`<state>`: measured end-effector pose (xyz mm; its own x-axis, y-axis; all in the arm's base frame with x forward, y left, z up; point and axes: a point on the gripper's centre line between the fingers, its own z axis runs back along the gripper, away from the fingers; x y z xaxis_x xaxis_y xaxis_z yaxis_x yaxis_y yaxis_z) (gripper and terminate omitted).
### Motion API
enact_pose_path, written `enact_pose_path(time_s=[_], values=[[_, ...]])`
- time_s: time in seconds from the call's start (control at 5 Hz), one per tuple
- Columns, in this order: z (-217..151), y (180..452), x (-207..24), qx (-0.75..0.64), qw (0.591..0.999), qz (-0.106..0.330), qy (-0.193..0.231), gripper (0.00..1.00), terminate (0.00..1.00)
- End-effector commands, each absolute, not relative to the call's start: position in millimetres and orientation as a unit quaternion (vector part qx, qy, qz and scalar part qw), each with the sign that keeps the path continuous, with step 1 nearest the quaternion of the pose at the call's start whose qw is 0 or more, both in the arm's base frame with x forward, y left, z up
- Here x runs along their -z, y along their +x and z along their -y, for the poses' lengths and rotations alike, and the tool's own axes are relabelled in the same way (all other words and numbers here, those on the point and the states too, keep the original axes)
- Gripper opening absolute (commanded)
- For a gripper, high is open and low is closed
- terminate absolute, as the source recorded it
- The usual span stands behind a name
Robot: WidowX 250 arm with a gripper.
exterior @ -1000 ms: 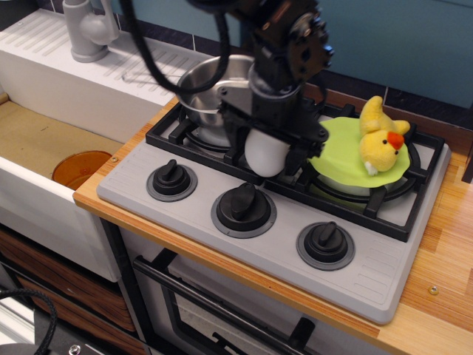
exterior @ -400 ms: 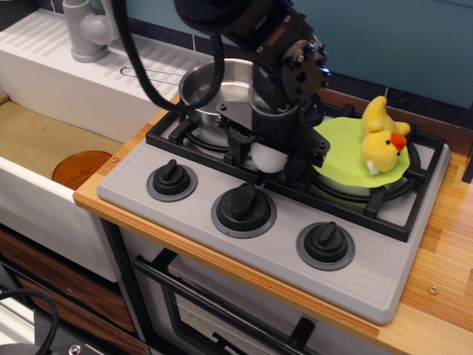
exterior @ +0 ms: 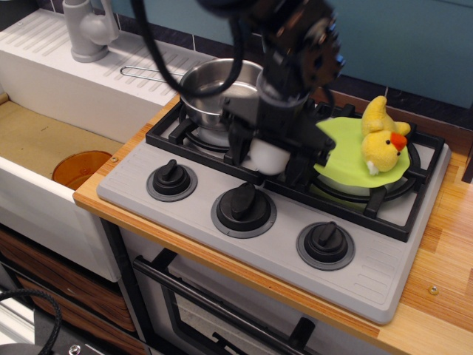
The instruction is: Put stuffedduck on plate and egg in pot or pan on stove
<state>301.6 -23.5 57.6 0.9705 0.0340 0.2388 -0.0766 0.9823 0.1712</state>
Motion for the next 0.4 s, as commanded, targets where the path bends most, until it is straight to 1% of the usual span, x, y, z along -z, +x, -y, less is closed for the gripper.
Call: enact_pose_path(time_s=[0.0, 0.2], values=[[23, 322, -125, -0.017, 0.987, 0.124, 0.1, 0.0, 0.0], [8, 338, -141, 0.004, 0.988, 0.116, 0.102, 0.0, 0.0]])
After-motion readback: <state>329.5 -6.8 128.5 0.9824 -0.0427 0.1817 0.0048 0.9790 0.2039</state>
